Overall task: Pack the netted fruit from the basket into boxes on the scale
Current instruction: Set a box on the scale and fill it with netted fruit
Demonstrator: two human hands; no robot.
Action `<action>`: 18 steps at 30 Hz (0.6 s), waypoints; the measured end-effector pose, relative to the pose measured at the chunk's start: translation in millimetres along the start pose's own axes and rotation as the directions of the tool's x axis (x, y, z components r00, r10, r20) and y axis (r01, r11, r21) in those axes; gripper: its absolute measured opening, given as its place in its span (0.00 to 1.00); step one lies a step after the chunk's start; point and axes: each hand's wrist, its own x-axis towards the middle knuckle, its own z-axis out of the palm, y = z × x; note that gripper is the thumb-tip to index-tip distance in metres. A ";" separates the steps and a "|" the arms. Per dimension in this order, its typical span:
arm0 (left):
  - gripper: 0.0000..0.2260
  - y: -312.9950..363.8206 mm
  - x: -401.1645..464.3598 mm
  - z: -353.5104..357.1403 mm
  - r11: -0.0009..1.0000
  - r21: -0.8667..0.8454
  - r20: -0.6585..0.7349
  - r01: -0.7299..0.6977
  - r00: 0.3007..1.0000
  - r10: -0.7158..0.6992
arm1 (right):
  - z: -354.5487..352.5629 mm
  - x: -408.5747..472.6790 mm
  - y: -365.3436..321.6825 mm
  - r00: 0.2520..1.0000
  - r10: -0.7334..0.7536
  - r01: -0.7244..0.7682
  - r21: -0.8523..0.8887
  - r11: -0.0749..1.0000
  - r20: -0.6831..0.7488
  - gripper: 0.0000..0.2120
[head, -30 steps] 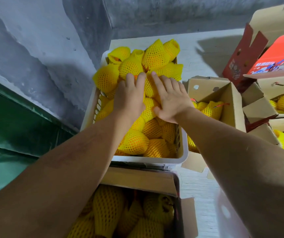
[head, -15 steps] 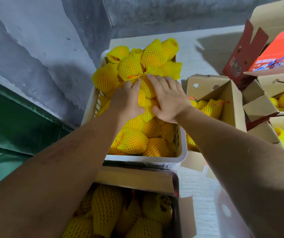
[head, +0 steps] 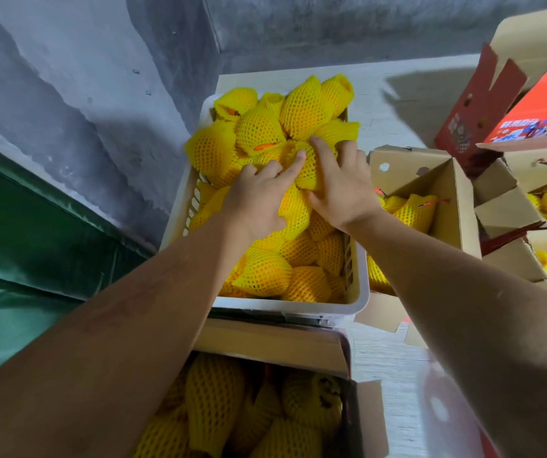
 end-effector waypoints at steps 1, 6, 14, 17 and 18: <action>0.54 1.7 -0.1 -1.4 1.000 0.021 0.008 -0.021 1.000 0.021 | 0.7 0.6 0.5 1.000 0.013 -0.012 0.035 0.999 -0.013 0.42; 0.47 14.8 -11.7 -19.6 0.986 0.034 -0.075 -0.166 0.983 0.168 | -1.1 -2.2 4.8 0.999 -0.003 0.014 0.320 0.947 -0.033 0.31; 0.46 27.6 -87.4 -52.0 0.528 -0.849 -0.104 -0.011 0.984 -0.147 | -54.4 -59.4 -40.6 0.976 0.164 -0.003 0.751 0.661 -0.140 0.30; 0.48 26.0 -137.1 -80.7 0.328 -0.940 -0.092 -0.096 0.995 0.027 | -96.4 -88.6 -82.5 0.997 0.075 -0.055 0.854 0.517 0.019 0.30; 0.47 22.7 -157.6 -91.9 0.333 -0.932 -0.132 -0.144 0.990 0.057 | -111.5 -98.6 -98.3 0.998 0.035 -0.064 0.873 0.483 0.054 0.31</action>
